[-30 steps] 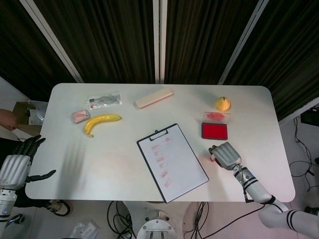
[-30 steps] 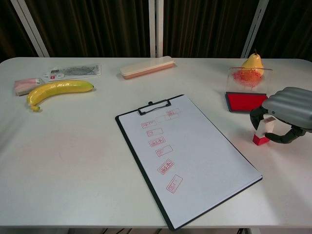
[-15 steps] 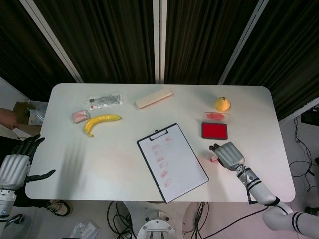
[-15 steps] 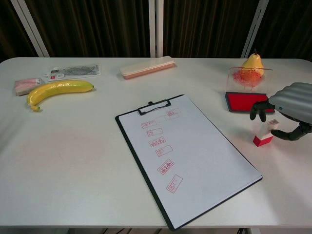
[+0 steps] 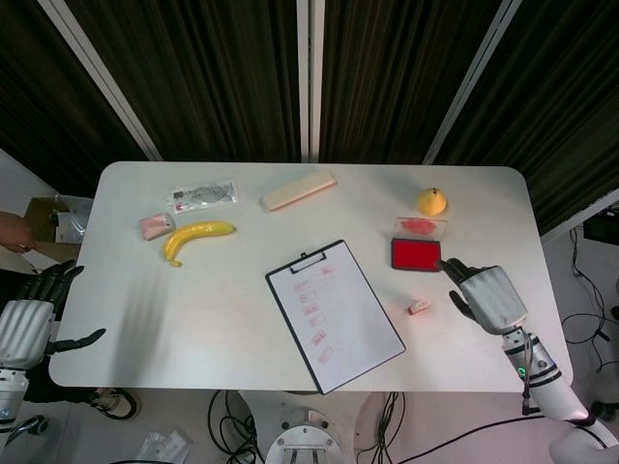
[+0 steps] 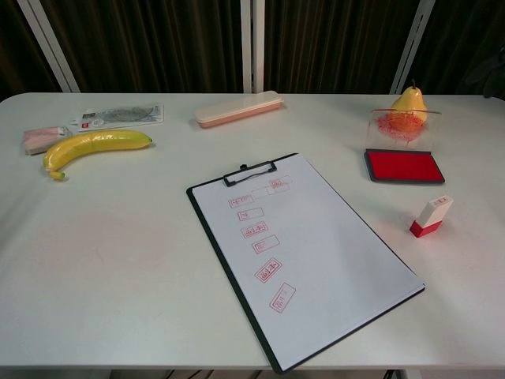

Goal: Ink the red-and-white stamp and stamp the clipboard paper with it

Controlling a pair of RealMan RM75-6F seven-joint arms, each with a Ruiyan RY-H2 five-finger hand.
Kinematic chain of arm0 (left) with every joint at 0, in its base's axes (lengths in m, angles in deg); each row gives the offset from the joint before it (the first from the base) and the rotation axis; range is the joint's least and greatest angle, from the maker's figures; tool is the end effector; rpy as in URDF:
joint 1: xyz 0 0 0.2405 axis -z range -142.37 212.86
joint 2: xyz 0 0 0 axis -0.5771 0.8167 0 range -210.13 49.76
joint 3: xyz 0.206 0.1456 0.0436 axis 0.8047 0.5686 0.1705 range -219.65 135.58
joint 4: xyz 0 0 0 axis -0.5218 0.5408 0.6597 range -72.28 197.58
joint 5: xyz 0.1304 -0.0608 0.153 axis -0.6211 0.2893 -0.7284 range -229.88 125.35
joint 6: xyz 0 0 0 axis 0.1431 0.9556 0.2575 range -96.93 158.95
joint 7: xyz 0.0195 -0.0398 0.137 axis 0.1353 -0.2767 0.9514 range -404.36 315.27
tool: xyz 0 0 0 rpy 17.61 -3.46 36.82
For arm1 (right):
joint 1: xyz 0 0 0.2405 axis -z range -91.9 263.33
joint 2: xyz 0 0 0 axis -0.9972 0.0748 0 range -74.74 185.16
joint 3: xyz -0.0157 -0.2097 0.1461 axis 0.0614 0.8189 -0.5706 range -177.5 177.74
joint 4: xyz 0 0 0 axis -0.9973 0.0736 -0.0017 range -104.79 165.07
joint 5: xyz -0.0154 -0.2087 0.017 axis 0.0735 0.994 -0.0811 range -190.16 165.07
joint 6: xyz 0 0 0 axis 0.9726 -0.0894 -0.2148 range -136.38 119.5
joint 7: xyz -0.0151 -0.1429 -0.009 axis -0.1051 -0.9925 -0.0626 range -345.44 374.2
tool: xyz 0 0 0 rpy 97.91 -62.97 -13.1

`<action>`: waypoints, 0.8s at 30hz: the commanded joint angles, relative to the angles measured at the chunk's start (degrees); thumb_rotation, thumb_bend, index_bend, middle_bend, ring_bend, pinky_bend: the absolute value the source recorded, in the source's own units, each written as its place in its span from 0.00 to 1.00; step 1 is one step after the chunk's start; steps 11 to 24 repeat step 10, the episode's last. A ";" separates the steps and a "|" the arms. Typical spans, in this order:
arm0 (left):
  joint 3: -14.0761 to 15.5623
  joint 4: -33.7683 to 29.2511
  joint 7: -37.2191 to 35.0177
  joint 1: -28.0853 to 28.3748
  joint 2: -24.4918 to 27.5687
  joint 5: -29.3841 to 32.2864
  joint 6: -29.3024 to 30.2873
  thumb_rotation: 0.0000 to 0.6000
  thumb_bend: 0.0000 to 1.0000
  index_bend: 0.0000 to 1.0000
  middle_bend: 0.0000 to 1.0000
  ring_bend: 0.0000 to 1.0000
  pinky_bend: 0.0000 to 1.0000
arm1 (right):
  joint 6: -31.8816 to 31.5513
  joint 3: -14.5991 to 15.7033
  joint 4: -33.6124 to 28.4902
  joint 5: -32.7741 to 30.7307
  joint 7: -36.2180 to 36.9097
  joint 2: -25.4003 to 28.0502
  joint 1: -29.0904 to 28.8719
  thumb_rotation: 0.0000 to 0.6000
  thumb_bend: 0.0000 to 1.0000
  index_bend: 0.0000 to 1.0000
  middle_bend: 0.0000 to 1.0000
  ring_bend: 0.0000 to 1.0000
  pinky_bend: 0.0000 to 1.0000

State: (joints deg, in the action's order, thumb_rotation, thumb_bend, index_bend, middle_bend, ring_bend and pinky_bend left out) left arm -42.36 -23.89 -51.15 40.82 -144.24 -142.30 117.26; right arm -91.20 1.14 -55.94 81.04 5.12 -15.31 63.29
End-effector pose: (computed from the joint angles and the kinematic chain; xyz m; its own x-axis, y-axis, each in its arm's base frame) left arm -0.3217 0.1771 0.1620 0.3907 0.0215 0.9203 0.9180 -0.0829 -0.3878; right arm -0.2472 -0.2518 0.1106 0.5517 0.0857 0.8297 -0.7437 -0.3997 0.5358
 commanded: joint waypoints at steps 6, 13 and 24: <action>-0.54 -0.38 0.46 -0.03 0.61 0.72 0.15 0.64 0.06 0.11 0.08 0.09 0.18 | -3.72 -2.18 -9.91 -13.48 -3.21 6.28 10.63 1.00 0.21 0.00 0.00 0.00 0.00; -0.90 0.00 0.13 0.24 0.57 0.87 0.04 0.63 0.07 0.11 0.08 0.09 0.18 | -5.00 -2.67 -9.99 -18.02 -2.57 4.16 13.87 1.00 0.20 0.00 0.00 0.00 0.00; -0.90 0.00 0.13 0.24 0.57 0.87 0.04 0.63 0.07 0.11 0.08 0.09 0.18 | -5.00 -2.67 -9.99 -18.02 -2.57 4.16 13.87 1.00 0.20 0.00 0.00 0.00 0.00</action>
